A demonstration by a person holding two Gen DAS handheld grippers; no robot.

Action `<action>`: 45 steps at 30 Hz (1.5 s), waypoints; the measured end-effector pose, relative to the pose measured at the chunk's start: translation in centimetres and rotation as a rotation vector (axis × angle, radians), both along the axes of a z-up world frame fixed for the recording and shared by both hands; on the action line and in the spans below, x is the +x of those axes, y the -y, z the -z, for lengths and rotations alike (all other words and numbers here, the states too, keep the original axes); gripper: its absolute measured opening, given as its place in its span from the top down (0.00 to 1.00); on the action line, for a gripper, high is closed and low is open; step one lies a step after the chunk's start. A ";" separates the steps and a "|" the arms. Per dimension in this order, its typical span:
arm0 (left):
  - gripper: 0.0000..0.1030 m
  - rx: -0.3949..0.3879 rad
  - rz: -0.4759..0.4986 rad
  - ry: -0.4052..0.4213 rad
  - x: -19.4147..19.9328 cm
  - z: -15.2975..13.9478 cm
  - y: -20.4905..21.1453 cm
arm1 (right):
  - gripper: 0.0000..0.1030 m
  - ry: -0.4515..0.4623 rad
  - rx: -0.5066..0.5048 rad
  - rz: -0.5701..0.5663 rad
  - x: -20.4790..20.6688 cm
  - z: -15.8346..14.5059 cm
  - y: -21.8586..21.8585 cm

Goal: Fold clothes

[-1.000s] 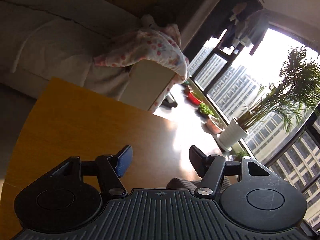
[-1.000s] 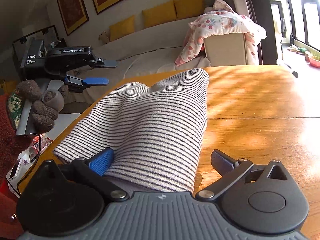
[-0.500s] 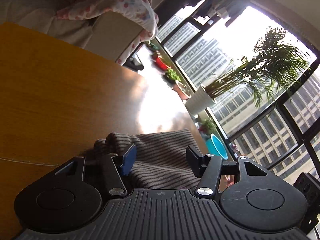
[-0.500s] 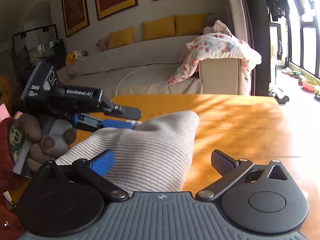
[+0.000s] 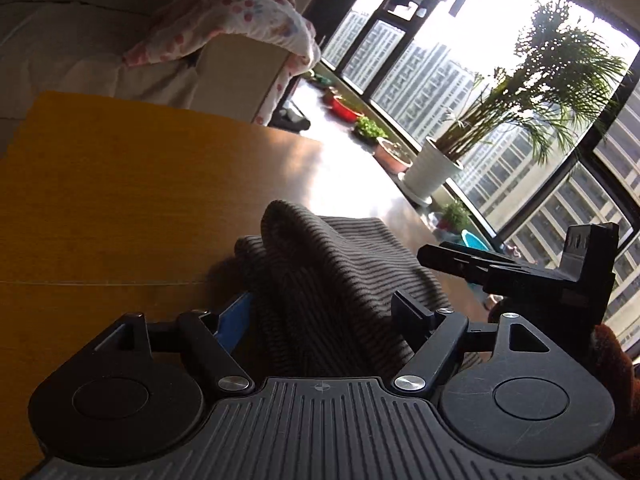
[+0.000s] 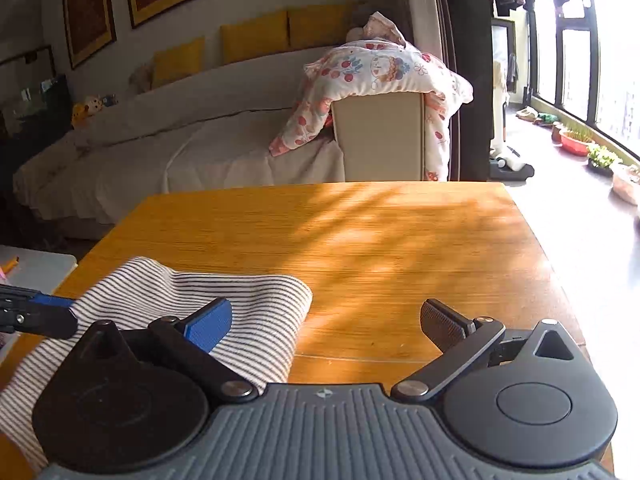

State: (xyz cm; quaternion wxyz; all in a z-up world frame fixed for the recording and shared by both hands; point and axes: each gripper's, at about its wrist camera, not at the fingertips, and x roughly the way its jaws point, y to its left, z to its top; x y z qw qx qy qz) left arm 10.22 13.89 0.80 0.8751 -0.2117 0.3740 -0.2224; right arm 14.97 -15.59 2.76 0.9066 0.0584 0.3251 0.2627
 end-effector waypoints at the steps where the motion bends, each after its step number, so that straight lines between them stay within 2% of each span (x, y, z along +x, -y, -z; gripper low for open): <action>1: 0.17 -0.029 0.021 -0.017 -0.7 0.1 -0.2 | 0.01 -0.041 0.063 -0.034 -0.9 -0.1 0.7; 3: 0.16 -0.033 0.048 -0.049 -1.3 0.9 0.2 | 0.00 -0.122 0.165 -0.102 -2.7 0.2 1.5; 4: 0.16 -0.027 0.058 -0.063 -1.5 1.3 0.5 | 0.00 -0.151 0.186 -0.121 -3.5 0.5 1.6; 6: 0.18 -0.010 0.068 -0.077 -1.6 2.1 0.9 | 0.00 -0.179 0.156 -0.135 -4.7 1.7 0.9; 7: 0.28 -0.009 0.073 -0.083 -1.2 2.5 1.0 | 0.00 -0.186 0.142 -0.141 -5.1 2.2 0.5; 10: 0.38 -0.035 0.088 -0.077 0.0 3.0 1.2 | 0.15 -0.179 0.143 -0.167 -5.6 3.3 -0.2; 12: 0.39 -0.033 0.096 -0.060 1.5 3.1 1.6 | 0.21 -0.154 0.143 -0.172 -5.3 3.2 -0.2; 16: 0.39 -0.030 0.096 -0.014 5.9 3.2 2.5 | 0.22 -0.094 0.109 -0.111 -2.7 3.1 -0.3; 22: 0.37 -0.011 0.061 0.034 13.1 3.4 3.2 | 0.21 0.012 0.052 -0.004 4.3 3.2 -0.9; 25: 0.38 0.068 0.015 0.075 13.6 1.6 3.3 | 0.21 0.038 0.049 0.003 7.4 3.4 -1.4; 27: 0.38 0.113 -0.008 0.138 12.8 -0.1 3.2 | 0.20 0.063 0.023 0.008 8.3 3.4 -1.9; 28: 0.38 0.124 -0.016 0.170 12.5 -0.8 3.1 | 0.20 0.082 -0.002 0.016 8.3 3.3 -2.3; 31: 0.39 0.071 -0.021 0.232 12.7 -3.0 3.1 | 0.20 0.150 -0.075 0.057 7.1 3.3 -3.5; 34: 0.39 0.009 0.041 0.244 14.8 -4.0 4.1 | 0.21 0.221 -0.141 0.099 5.3 3.3 -4.7; 36: 0.40 0.040 0.055 0.199 16.4 -3.3 4.7 | 0.21 0.257 -0.173 0.098 4.4 2.8 -5.3; 39: 0.53 0.091 0.046 0.135 17.9 -1.3 4.4 | 0.21 0.339 -0.205 0.054 2.9 1.3 -6.0; 42: 0.54 0.104 0.051 0.133 17.8 0.3 3.5 | 0.21 0.438 -0.217 -0.014 1.6 -0.3 -7.0; 43: 0.54 0.110 0.052 0.140 17.7 0.5 3.4 | 0.21 0.448 -0.229 -0.049 1.6 -0.4 -7.7; 45: 0.52 0.120 0.038 0.143 17.3 0.6 3.2 | 0.25 0.389 -0.293 -0.132 2.5 0.8 -9.8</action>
